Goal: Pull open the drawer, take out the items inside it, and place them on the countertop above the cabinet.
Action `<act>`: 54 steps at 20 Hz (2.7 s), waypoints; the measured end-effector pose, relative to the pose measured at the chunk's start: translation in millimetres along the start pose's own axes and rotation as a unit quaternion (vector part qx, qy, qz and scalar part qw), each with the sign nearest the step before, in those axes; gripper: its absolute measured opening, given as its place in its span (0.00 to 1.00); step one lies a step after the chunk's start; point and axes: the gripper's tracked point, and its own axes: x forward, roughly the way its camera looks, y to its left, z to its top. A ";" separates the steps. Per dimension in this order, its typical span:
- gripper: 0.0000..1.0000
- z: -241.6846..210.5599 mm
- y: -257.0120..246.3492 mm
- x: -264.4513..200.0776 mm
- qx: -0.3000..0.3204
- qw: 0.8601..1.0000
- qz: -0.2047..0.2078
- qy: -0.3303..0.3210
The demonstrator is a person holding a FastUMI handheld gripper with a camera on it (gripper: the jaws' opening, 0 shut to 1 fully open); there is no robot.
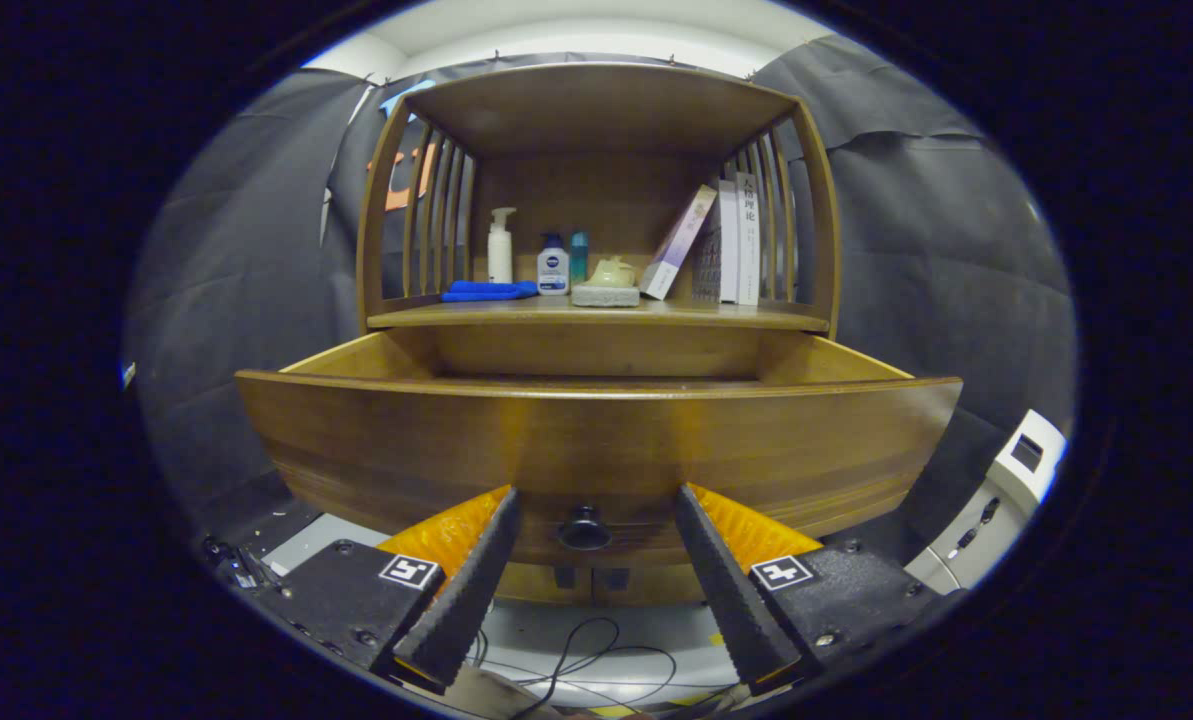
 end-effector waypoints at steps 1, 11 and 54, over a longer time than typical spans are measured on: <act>0.99 1.7 3.3 4.3 0.005 1.000 0.004 0.001; 0.99 20.2 2.7 36.4 0.008 1.000 0.010 -0.003; 0.99 122.0 -3.7 101.7 -0.006 0.998 0.044 -0.043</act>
